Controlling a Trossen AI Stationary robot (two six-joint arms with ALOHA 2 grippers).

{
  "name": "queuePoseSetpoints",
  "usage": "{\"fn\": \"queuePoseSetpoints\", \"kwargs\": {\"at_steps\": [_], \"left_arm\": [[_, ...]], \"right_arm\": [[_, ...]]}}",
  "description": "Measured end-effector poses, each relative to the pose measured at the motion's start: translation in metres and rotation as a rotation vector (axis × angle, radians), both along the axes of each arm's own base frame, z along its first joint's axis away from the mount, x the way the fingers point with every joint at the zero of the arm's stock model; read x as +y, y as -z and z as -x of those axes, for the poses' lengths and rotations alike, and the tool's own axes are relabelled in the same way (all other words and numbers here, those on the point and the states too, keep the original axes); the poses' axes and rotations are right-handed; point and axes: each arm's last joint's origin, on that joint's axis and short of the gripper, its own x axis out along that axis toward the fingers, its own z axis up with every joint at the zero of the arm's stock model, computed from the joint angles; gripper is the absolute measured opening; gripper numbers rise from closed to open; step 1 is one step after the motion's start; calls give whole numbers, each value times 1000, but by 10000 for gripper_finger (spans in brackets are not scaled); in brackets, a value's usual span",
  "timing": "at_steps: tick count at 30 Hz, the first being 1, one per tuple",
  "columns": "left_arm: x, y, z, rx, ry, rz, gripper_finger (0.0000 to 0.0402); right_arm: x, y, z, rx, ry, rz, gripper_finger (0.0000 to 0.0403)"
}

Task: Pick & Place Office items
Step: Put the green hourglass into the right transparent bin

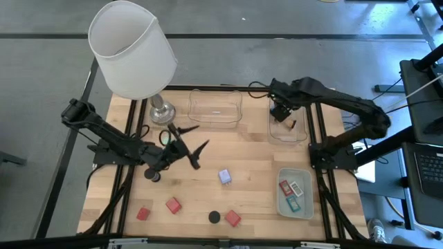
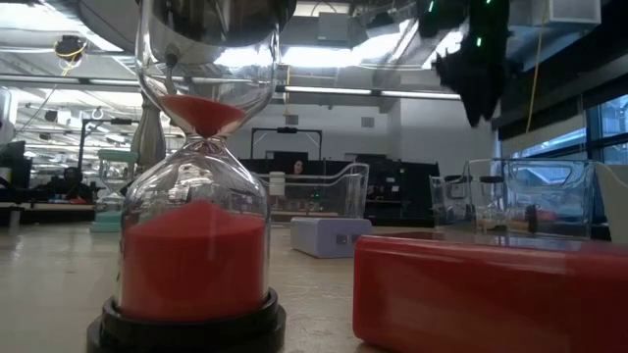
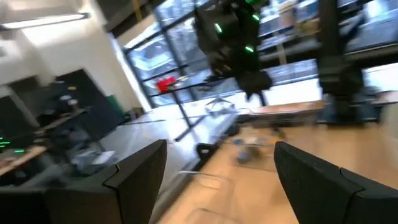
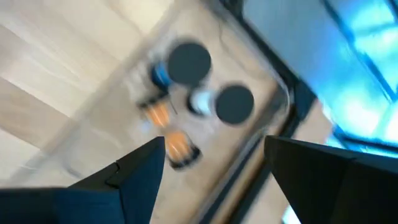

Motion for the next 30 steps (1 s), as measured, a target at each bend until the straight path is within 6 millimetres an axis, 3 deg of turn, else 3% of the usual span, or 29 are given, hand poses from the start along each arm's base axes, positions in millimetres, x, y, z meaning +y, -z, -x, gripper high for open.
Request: {"fn": "queuePoseSetpoints", "kwargs": {"at_steps": [4, 9, 15, 21, 30], "left_arm": [[-10, 7, 2, 2, 124, 68, 294], [-7, 23, -1, 12, 228, 304, 294], [5, 47, 9, 107, 89, 515, 294], [20, 46, 28, 233, -20, 790, 294], [45, 43, 62, 412, -218, 853, 294]], "right_arm": [[21, -23, 5, -188, -50, 84, 279], [40, -41, 7, -355, -118, 129, 279], [52, -43, 3, -396, -174, 127, 279], [61, -39, -4, -406, -174, 105, 279], [68, -37, -11, -420, -185, 95, 279]]}}
